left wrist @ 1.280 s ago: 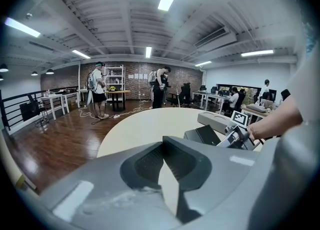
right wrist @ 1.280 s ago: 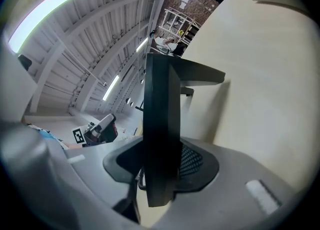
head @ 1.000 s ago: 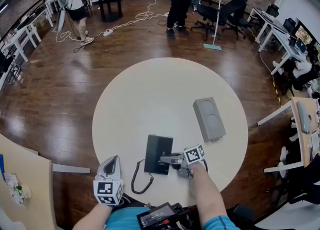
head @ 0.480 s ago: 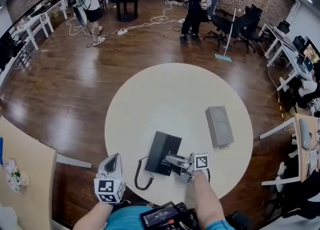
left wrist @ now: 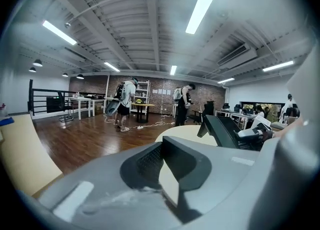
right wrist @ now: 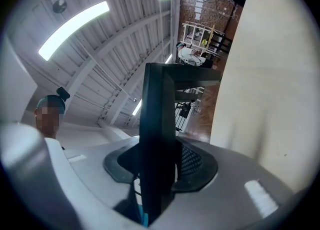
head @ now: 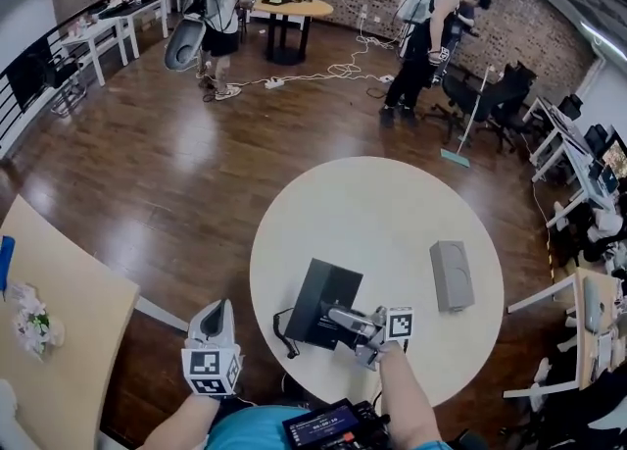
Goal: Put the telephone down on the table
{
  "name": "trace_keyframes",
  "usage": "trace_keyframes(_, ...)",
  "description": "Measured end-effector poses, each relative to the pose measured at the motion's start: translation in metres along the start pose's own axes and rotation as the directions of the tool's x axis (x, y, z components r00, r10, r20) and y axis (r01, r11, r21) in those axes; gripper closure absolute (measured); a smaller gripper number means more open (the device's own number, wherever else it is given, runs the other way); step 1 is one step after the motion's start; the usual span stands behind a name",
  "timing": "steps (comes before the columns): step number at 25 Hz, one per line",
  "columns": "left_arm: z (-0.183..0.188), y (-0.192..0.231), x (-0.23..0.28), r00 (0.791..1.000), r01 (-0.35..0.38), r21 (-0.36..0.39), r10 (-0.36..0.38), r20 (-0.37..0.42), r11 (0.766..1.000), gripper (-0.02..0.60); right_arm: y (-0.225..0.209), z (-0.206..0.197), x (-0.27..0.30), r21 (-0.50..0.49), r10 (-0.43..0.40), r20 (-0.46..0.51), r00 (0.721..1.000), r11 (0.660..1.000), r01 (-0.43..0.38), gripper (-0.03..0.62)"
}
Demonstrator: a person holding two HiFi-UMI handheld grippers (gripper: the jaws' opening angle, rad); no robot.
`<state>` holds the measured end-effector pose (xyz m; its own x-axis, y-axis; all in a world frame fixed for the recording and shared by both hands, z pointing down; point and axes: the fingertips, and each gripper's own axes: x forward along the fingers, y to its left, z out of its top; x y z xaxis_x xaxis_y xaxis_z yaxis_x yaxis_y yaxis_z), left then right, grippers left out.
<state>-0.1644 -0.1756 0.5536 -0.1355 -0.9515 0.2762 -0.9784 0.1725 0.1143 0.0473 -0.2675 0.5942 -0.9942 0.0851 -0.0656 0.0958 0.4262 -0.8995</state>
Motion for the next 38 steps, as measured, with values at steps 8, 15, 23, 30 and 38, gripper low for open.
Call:
trace_keyframes(8, -0.015, 0.122, -0.068, 0.987, -0.160, -0.043, 0.161, 0.026, 0.986, 0.566, 0.020, -0.036, 0.115, -0.010, 0.078, -0.083, 0.993, 0.997, -0.080, 0.445)
trace_keyframes(15, -0.033, 0.203, -0.133, 0.947, -0.317, -0.078, 0.319, 0.024, 0.945, 0.566, 0.037, -0.066, 0.203, 0.005, 0.143, -0.192, 0.971, 0.989, -0.145, 0.445)
trace_keyframes(23, -0.038, 0.282, -0.212, 0.879, -0.468, -0.112, 0.475, 0.044, 0.876, 0.566, 0.053, -0.105, 0.304, 0.028, 0.221, -0.339, 0.915, 0.974, -0.225, 0.445)
trace_keyframes(30, -0.058, 0.333, -0.271, 0.792, -0.603, -0.150, 0.610, 0.008, 0.784, 0.566, 0.058, -0.140, 0.385, 0.076, 0.274, -0.483, 0.832, 0.959, -0.272, 0.445)
trace_keyframes(38, -0.076, 0.386, -0.304, 0.700, -0.708, -0.164, 0.713, -0.041, 0.687, 0.566, 0.053, -0.190, 0.486, 0.143, 0.340, -0.665, 0.665, 0.932, -0.334, 0.445)
